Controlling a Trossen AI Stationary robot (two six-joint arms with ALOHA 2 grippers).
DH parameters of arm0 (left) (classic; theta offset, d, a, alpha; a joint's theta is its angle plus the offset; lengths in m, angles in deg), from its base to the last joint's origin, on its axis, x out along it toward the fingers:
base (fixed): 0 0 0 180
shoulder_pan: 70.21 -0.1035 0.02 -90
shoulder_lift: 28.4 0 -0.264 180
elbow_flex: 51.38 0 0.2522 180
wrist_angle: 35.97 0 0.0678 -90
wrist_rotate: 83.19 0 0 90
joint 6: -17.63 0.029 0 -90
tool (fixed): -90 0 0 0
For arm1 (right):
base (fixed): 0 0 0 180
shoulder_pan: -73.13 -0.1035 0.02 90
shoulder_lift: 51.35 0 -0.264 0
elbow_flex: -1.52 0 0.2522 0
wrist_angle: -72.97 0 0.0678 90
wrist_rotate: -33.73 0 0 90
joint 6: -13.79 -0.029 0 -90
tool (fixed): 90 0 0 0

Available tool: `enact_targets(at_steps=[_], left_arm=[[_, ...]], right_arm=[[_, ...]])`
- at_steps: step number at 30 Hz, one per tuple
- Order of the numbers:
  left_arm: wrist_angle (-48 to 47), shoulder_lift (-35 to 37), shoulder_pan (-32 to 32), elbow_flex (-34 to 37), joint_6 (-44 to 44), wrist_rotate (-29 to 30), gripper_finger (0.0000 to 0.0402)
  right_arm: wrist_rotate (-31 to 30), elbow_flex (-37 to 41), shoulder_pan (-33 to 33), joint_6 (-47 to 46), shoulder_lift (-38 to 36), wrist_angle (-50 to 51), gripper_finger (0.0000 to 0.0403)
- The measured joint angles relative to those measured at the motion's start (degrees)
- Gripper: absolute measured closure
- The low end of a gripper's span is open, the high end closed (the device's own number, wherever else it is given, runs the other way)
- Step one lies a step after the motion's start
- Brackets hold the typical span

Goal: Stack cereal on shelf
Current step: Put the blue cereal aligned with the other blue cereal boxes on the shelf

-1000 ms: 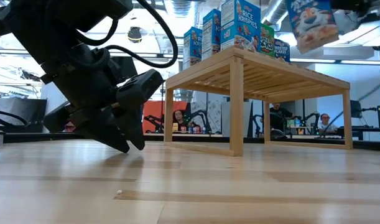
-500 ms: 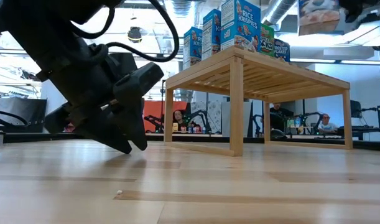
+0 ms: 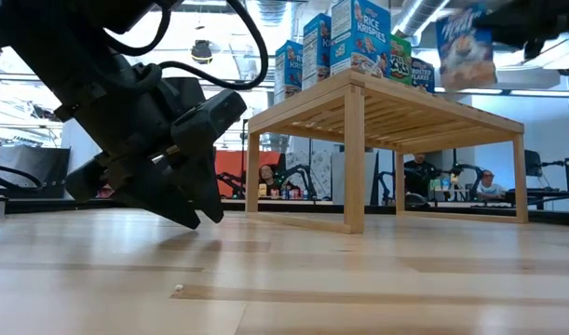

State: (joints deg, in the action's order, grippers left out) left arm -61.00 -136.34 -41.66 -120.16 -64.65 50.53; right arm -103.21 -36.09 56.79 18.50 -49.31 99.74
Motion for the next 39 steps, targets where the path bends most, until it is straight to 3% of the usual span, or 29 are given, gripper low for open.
enact_targets(at_steps=[16,27,39], left_arm=[[0.7,0.0,0.2,0.0,0.2,0.1,0.0271],[0.7,0.0,0.2,0.0,0.8,0.5,0.0271],[0.7,0.0,0.2,0.0,0.8,0.2,0.0271]], right_arm=[[-1.2,6.4,3.0,-4.5,-0.2,-1.0,0.0243],[-4.3,6.4,3.1,-5.7,-0.2,0.1,0.0162],[-10.1,5.0,3.0,-0.3,0.3,-1.7,0.0119]])
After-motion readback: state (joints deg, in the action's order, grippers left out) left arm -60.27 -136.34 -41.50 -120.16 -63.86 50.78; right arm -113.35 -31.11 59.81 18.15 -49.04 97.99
